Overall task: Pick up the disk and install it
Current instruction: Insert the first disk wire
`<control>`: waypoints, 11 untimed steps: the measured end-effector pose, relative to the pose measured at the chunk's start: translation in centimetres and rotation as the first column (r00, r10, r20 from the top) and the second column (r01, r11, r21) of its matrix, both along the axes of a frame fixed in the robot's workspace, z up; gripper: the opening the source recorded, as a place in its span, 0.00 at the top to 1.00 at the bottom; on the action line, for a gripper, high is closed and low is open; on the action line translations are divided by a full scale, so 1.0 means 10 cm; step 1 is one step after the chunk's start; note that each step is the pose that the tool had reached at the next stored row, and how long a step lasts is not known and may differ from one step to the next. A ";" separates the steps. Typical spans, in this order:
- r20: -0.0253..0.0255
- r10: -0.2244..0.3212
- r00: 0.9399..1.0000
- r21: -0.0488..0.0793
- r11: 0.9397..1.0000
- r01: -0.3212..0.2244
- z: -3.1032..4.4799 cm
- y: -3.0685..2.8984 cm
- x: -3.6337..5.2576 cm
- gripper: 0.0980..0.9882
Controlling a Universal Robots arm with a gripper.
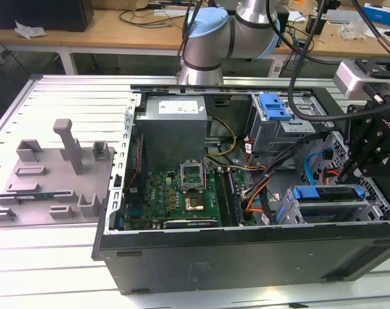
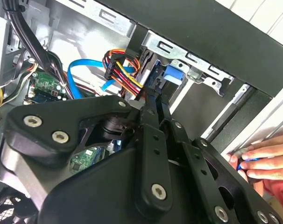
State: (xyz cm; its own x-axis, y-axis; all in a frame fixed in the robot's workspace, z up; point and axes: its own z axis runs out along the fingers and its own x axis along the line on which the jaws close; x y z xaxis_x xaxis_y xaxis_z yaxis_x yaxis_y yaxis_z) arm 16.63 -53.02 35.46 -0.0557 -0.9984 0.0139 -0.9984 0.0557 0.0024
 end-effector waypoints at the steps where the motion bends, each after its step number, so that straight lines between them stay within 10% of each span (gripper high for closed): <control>1: 0.001 0.000 1.000 0.004 1.000 0.000 -0.001 -0.006 -0.001 0.92; 11: 0.003 0.004 1.000 0.016 1.000 -0.004 0.000 -0.031 -0.002 0.92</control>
